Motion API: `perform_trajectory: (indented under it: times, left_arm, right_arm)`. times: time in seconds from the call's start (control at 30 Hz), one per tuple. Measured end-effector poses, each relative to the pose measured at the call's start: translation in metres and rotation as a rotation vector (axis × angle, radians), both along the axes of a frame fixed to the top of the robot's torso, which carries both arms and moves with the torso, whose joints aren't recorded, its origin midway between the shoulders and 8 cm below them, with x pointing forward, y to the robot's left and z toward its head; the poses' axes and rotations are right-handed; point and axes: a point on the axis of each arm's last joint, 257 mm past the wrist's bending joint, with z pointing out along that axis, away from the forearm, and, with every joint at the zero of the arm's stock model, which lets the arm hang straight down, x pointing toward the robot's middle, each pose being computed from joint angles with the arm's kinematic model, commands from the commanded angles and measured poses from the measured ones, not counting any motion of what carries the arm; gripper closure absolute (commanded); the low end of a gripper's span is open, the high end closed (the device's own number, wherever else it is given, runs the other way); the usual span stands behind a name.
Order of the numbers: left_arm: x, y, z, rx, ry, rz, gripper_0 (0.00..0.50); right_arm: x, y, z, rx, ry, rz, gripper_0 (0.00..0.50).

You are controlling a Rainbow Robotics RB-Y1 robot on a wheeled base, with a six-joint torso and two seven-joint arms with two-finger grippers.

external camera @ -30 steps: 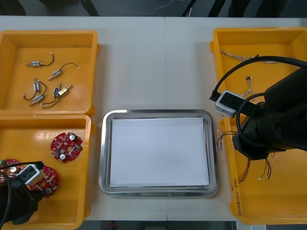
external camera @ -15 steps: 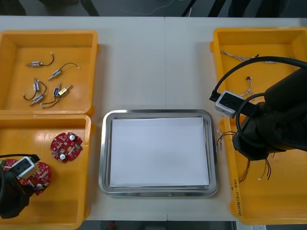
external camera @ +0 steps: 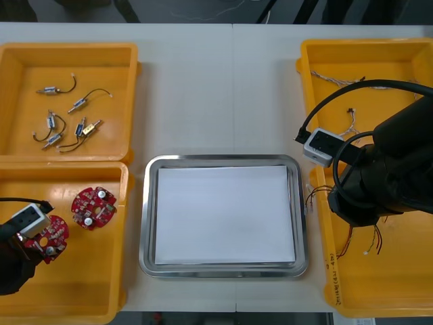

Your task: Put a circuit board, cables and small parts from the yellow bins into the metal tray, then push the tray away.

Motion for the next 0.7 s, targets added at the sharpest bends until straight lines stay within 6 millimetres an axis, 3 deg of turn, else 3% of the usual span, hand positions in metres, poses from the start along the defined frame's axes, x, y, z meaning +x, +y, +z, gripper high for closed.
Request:
perform_trajectory:
  times: [0.17,0.5,0.7]
  left_arm:
    - [0.005,-0.018,0.016,-0.011,-0.003,-0.009,0.5]
    - [0.014,-0.053,0.051,-0.097,0.012,0.155,0.5]
    - [0.021,-0.072,0.073,-0.064,-0.034,0.097,0.5]
  right_arm:
    - [0.0,0.0,0.0,0.0,0.0,0.0,0.5]
    - [0.0,0.0,0.0,0.0,0.0,0.0,0.5]
    - [0.0,0.0,0.0,0.0,0.0,0.001,0.5]
